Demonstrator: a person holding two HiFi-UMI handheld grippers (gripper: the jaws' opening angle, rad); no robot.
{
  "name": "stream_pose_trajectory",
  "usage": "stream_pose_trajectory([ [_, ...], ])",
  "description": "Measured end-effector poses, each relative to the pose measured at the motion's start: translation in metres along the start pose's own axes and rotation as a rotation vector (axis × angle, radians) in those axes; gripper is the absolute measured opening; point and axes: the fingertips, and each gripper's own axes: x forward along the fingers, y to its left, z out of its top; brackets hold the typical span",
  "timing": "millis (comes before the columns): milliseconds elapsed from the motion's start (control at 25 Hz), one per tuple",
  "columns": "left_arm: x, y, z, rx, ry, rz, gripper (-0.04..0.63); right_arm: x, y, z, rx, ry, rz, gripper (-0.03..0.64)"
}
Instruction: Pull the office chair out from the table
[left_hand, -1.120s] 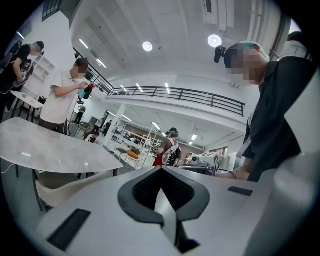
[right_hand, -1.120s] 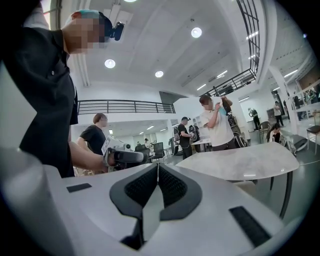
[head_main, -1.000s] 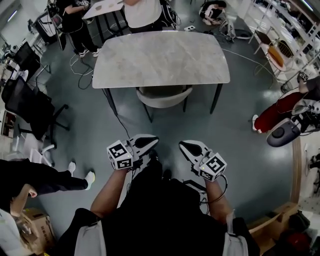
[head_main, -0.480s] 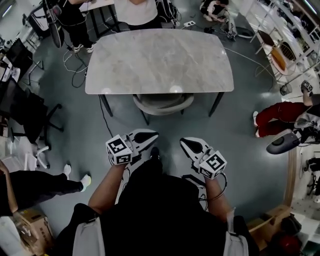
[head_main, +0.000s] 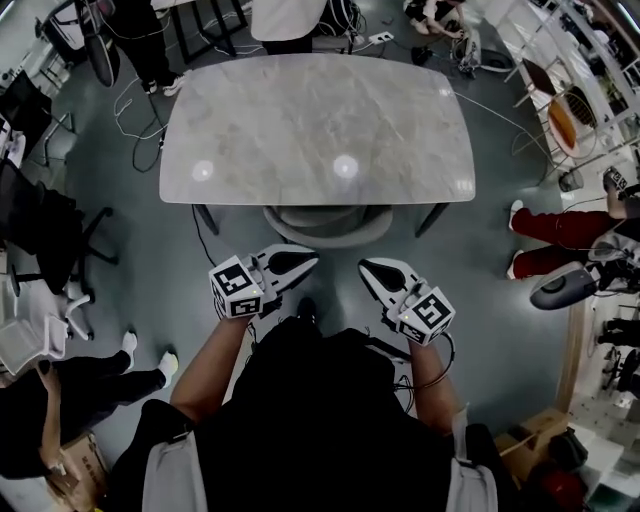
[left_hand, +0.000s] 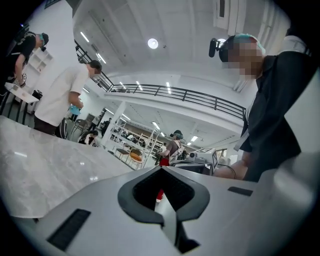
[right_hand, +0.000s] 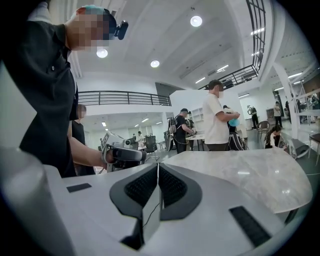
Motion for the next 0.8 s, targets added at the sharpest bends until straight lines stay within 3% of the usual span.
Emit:
stream_pose_trajectory([
  [400,0.042,0.041,0.011,0.003,0.002,0.016,0.012,0.004,-0.070,0.011,-0.026,0.013,0.010,0.021],
  [640,0.081,0.069,0.016,-0.014,0.017,0.136,0.012,0.002,-0.122,0.008,-0.039,0.043,0.123,0.021],
  [800,0.109,0.088,0.023,-0.031,0.008,0.229,0.012,0.003,-0.152,0.002,-0.118,0.137,0.229,0.021],
])
